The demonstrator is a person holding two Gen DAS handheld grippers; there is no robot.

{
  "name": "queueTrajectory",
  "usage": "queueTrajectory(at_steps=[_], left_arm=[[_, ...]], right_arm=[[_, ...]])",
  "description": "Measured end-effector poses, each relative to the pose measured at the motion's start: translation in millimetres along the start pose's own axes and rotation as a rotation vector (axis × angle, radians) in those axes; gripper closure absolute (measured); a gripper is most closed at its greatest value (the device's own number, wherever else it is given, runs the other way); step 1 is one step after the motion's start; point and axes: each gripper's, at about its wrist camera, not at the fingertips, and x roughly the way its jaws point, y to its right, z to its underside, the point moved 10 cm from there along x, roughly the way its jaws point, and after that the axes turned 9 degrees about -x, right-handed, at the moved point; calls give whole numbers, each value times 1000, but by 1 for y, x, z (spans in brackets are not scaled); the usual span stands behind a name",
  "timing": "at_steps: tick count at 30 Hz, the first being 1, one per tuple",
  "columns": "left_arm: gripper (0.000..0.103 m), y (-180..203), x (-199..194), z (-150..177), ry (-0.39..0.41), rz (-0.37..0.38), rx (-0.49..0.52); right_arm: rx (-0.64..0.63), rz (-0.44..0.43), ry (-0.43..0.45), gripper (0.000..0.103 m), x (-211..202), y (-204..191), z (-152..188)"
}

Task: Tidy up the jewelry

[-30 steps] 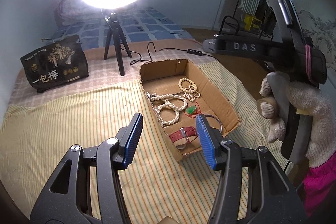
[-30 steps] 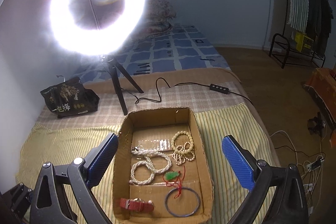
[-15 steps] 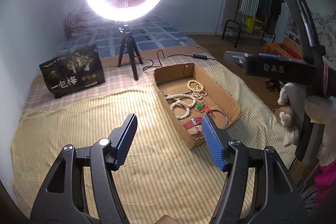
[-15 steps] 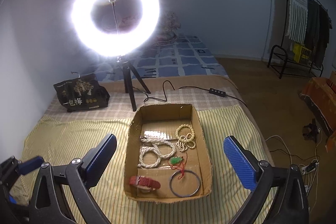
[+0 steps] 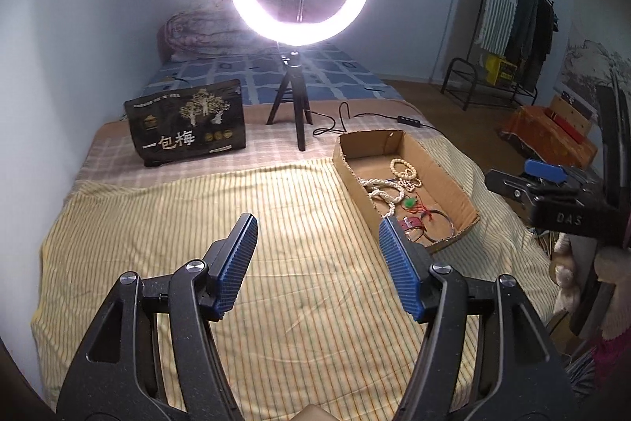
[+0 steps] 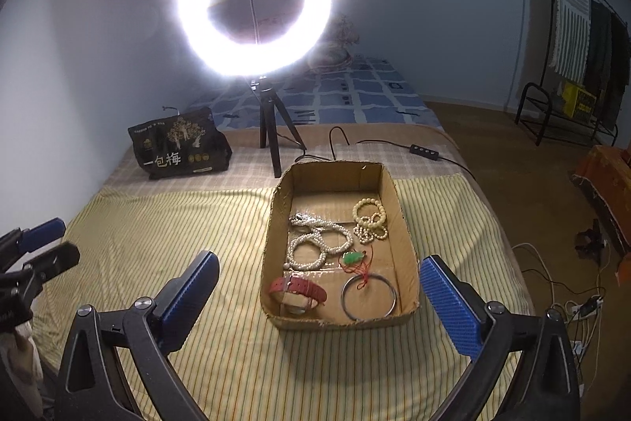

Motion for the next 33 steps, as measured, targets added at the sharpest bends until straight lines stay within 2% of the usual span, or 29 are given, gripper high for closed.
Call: queueTrajectory(at_steps=[6,9,12,17,21,23,26,33], left_arm=[[37,0,-10,2,26,-8,21],[24,2,-13,3,37,-9,25],[22,3,-16,3,52,-16,32],[11,1,-19,2,77,-39,37],[8,-3,-20,1,87,-77,48],[1,-4,-20,1,89,-98,48],[1,-6,-22,0,113,-113,44],[1,-6,-21,0,108,-131,43]], right_arm=[[1,29,32,0,-18,-10,-1],[-5,47,43,0,-22,-15,-3],[-21,75,54,0,-24,-18,-5],[-43,102,78,0,-29,-23,-8],[-46,109,94,0,-31,-24,-8],[-41,123,114,0,-34,-23,-9],[-39,143,143,0,-37,-21,-9],[-30,151,155,0,-39,-16,-9]])
